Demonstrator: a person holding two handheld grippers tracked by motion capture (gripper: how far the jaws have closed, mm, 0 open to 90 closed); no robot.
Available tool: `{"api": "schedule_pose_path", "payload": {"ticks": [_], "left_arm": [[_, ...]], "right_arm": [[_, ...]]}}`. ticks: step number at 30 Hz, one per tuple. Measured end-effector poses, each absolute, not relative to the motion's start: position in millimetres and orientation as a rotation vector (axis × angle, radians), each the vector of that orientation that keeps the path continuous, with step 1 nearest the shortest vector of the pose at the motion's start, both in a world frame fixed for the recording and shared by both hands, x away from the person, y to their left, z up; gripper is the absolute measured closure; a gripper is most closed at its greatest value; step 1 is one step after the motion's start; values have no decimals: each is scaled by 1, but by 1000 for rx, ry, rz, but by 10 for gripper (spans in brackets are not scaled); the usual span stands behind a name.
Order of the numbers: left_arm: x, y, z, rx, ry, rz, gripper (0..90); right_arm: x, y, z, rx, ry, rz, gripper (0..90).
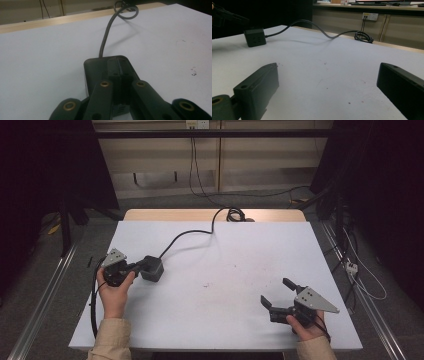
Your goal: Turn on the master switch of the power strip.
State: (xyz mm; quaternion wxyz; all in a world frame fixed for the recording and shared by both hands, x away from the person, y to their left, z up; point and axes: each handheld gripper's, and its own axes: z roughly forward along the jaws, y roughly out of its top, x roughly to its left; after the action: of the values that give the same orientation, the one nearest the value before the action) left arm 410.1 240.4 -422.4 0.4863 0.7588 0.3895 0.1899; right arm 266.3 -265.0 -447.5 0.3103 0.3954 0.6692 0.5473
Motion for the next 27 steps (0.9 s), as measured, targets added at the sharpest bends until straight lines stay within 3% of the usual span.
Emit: {"api": "schedule_pose_path", "payload": {"ticks": [27], "left_arm": [[412,240,-427,1840,956,457,900]], "right_arm": [[266,-265,-448,1043,1771,1448,34]]}}
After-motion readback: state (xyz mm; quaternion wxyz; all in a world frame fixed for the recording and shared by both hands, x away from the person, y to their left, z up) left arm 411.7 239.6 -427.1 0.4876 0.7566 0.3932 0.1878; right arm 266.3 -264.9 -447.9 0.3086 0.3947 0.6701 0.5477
